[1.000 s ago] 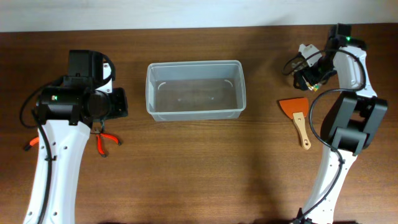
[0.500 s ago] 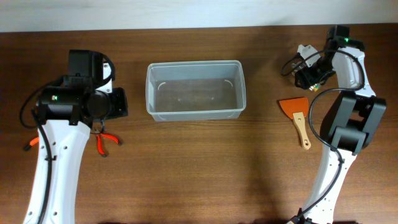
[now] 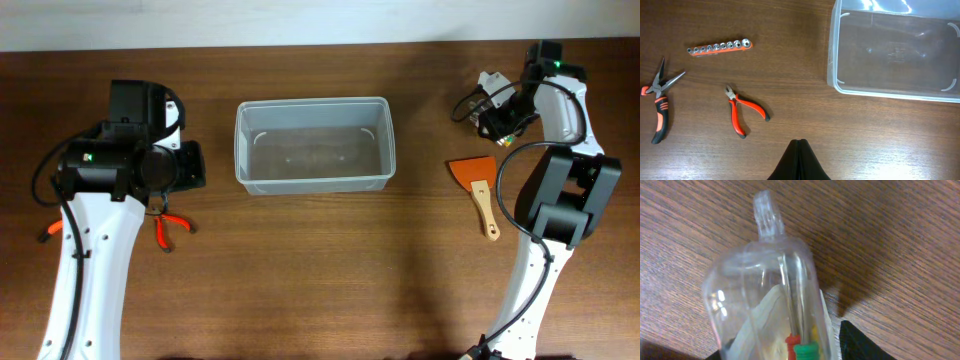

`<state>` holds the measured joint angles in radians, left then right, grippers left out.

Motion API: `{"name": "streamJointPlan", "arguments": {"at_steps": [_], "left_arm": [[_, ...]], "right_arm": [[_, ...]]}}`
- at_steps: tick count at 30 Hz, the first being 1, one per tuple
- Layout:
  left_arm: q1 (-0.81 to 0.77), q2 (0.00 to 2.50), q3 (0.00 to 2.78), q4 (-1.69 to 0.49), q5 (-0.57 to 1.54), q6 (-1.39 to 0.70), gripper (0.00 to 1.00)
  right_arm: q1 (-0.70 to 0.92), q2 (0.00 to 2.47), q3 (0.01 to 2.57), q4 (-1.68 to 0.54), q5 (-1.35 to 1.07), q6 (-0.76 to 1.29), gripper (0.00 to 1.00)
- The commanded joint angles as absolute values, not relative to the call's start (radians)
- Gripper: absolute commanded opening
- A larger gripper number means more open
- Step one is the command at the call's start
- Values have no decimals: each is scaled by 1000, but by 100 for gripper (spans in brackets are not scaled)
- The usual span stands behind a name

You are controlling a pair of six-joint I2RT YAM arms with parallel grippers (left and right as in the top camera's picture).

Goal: Pack container
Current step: 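Lift the marker pack and carry it over the container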

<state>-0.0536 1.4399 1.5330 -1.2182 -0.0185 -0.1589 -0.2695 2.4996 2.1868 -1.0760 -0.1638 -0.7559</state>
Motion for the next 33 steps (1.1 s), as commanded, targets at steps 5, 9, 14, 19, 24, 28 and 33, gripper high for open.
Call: {"name": "streamJointPlan", "arguments": {"at_steps": [5,9,14,19,24,28,33], "left_arm": [[-49,1423,1535,-1234,-22,-171,3],[-49,1423,1535,-1234,-22,-171,3],[-49,1423,1535,-1234,-22,-171,3],[-49,1423,1535,-1234,-23,-171,3],[-49,1423,1535,-1234,-23,-171,3],[-49,1423,1535,-1234,-23,-171,3],[-49,1423,1535,-1224,-23,-171,3]], "right_arm": [[-271,2514,2182,-1073,-181,-743,29],[-271,2514,2182,-1073,-181,-742,22],[-271,2514,2182,-1072,-181,-716,15],[-271,2514,2183,-1058,-181,-651,4],[-269,2504,2210,-1060,-181,-577,4],[-264,2457,2276,-1087,-181,-540,4],[-229,2379,2461,-1220,-215,-541,4]]}}
